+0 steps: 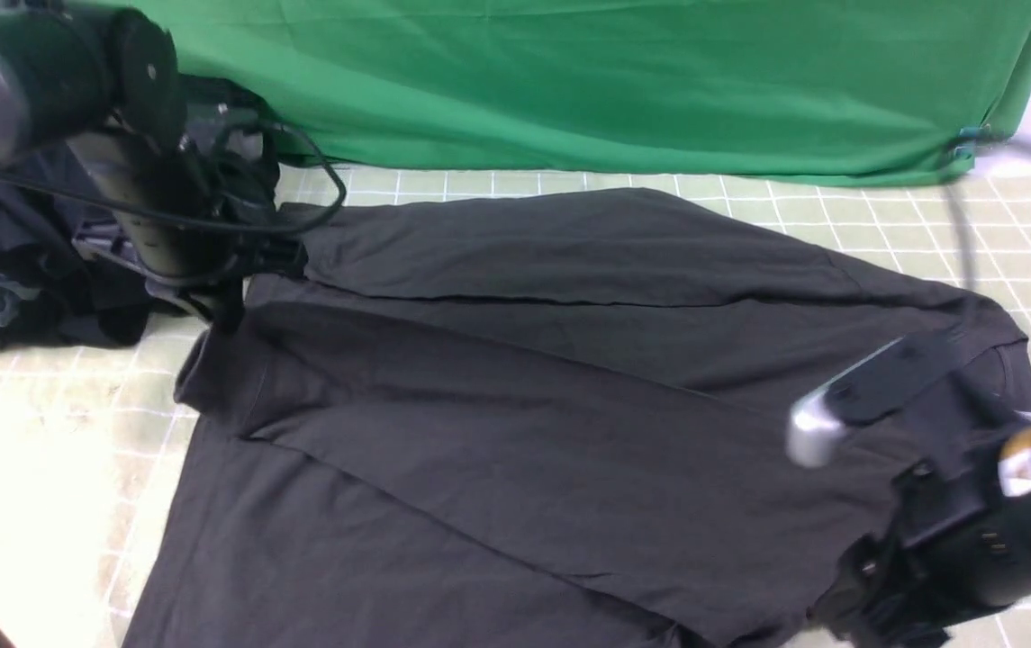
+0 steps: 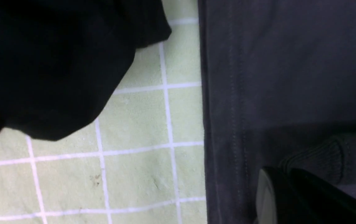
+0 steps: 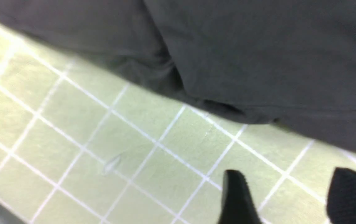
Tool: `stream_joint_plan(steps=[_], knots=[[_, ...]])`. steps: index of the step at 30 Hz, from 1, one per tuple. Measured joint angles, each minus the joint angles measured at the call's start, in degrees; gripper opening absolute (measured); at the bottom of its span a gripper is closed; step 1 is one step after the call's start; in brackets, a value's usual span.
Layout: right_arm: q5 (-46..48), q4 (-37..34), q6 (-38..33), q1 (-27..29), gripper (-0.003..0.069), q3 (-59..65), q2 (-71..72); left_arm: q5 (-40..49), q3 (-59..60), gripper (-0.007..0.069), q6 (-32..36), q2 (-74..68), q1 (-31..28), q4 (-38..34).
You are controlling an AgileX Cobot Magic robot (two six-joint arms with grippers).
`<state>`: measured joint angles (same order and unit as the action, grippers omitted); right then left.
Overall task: Fold a long-sleeved shirt over a green coffee tablecloth.
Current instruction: 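Fold the left side of the black T-shirt inward over its body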
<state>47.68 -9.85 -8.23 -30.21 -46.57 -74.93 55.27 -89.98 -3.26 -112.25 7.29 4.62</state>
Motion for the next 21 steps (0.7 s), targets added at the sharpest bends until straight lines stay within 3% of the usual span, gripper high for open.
stream_joint_plan(steps=[12,16,19,20,21], knots=[[-9.13,-1.81,-5.54,0.00,0.0419,0.00,-15.66,-1.87,-0.32,0.0012,0.47,-0.61,0.00,-2.76],[-10.89,-3.38,-7.53,0.00,0.0395,0.00,-17.94,-1.93,-0.32,0.0012,0.47,-0.67,0.00,-3.41],[-10.96,-3.73,-8.21,0.00,0.0178,0.00,-19.18,-1.59,-0.32,0.0012,0.47,-0.67,0.00,-4.62],[-10.89,-3.73,-8.21,0.00,0.0162,0.00,-19.18,-1.49,-0.32,0.0012,0.47,-0.67,0.00,-4.62],[-10.34,-3.77,-8.21,0.00,0.0081,-0.05,-19.08,-0.76,-0.32,0.0012,0.47,-0.67,0.00,-4.62]])
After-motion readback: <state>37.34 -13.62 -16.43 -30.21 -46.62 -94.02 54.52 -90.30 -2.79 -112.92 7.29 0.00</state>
